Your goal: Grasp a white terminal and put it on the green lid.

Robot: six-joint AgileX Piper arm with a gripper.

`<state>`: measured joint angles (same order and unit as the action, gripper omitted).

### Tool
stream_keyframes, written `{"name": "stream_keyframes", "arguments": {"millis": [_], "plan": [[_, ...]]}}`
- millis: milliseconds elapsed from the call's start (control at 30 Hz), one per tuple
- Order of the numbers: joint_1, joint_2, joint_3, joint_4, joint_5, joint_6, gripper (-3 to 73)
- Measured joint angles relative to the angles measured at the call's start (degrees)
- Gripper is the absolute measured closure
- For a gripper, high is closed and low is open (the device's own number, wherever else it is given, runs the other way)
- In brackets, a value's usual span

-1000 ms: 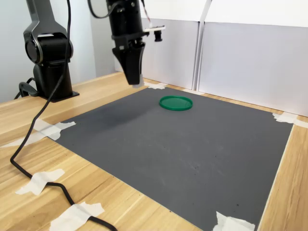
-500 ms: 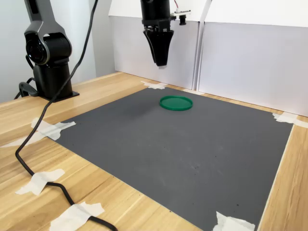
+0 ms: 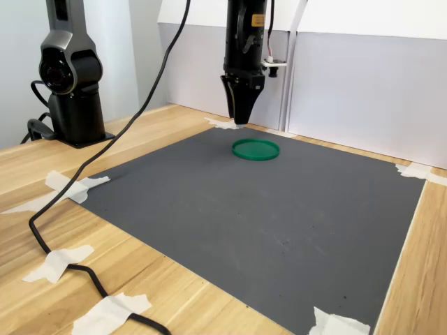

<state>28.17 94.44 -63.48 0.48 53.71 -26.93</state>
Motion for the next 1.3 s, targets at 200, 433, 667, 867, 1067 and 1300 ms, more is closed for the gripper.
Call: {"name": "stream_keyframes", "arguments": {"millis": [200,433,667,867,1067,1300], "plan": [[0.0,1.5,0.0,-0.8,-3.9,-0.6,41.6],[0.0,3.3,-0.1,-0.8,-3.9,-1.3,41.4],[0.0,3.4,-0.1,-0.8,-4.2,-1.4,22.6],[0.0,3.2,-0.3,-0.5,-3.2,-1.4,12.2],[0.0,-3.2,-0.3,0.4,-3.6,-1.4,11.7],[0.0,-12.0,-0.3,0.6,-2.6,-0.5,14.1]]}}
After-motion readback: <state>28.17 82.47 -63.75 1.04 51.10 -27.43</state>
